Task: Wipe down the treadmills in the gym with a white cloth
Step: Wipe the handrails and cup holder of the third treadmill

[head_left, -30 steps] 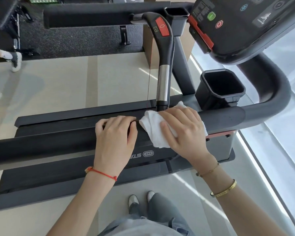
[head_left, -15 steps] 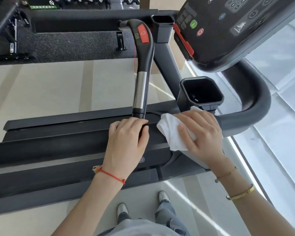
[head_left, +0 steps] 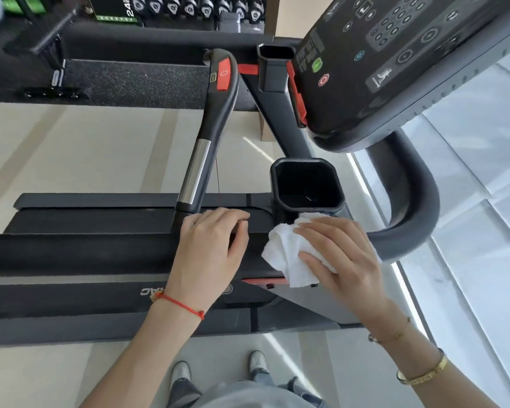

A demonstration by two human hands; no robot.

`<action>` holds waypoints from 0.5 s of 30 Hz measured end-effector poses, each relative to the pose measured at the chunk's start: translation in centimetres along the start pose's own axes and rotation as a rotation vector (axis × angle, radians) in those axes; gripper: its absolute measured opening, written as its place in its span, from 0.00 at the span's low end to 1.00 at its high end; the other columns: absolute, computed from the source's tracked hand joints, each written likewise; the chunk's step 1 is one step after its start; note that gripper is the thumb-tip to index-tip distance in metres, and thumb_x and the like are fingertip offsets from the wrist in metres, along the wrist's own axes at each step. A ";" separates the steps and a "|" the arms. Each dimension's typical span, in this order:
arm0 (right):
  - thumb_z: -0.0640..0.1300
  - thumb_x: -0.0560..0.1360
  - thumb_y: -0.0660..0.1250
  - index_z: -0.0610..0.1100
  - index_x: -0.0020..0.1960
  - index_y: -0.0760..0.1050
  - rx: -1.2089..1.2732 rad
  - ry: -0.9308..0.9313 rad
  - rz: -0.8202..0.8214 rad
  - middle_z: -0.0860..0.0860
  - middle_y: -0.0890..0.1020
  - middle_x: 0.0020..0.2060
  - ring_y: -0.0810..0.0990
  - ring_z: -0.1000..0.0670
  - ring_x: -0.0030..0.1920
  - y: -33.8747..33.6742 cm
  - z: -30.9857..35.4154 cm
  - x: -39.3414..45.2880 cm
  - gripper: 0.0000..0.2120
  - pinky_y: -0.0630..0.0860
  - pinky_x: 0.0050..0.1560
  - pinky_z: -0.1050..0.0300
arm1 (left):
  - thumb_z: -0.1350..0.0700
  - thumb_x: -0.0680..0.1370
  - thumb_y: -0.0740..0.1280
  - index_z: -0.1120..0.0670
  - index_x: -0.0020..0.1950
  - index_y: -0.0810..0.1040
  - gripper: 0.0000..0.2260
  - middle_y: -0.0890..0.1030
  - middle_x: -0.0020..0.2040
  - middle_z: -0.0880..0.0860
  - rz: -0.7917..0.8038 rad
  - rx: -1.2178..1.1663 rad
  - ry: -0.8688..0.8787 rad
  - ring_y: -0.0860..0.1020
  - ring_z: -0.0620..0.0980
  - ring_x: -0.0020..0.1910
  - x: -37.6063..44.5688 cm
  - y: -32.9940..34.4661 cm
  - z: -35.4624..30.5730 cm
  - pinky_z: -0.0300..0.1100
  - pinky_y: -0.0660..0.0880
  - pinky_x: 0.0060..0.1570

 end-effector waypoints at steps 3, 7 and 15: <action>0.43 0.81 0.63 0.40 0.55 0.79 0.031 0.184 -0.133 0.51 0.81 0.51 0.77 0.49 0.55 -2.1 -2.8 0.9 0.09 0.74 0.55 0.51 | 0.58 0.80 0.65 0.55 0.57 0.82 0.09 0.84 0.51 0.48 -0.019 -0.022 -0.004 0.81 0.48 0.49 1.6 0.9 -1.1 0.52 0.73 0.58; 0.52 0.82 0.58 0.50 0.58 0.73 -0.015 0.579 -0.078 0.62 0.73 0.50 0.75 0.52 0.53 -2.7 -7.7 3.2 0.10 0.66 0.51 0.64 | 0.57 0.81 0.63 0.57 0.62 0.79 0.12 0.83 0.54 0.50 -0.003 -0.082 -0.041 0.81 0.50 0.52 3.8 2.5 -2.4 0.55 0.75 0.58; 0.51 0.80 0.61 0.46 0.75 0.54 0.199 0.784 0.499 0.44 0.66 0.72 0.69 0.41 0.65 2.3 -10.9 3.9 0.28 0.57 0.45 0.65 | 0.50 0.82 0.61 0.53 0.74 0.67 0.21 0.77 0.65 0.51 0.058 -0.061 -0.139 0.75 0.50 0.64 6.4 4.7 -2.8 0.52 0.72 0.65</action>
Point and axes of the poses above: each hand's wrist, its own x-axis towards the middle knuckle, its own y-axis out of the palm, z = x × y, the point moved 4 cm from there along x, towards the middle knuckle
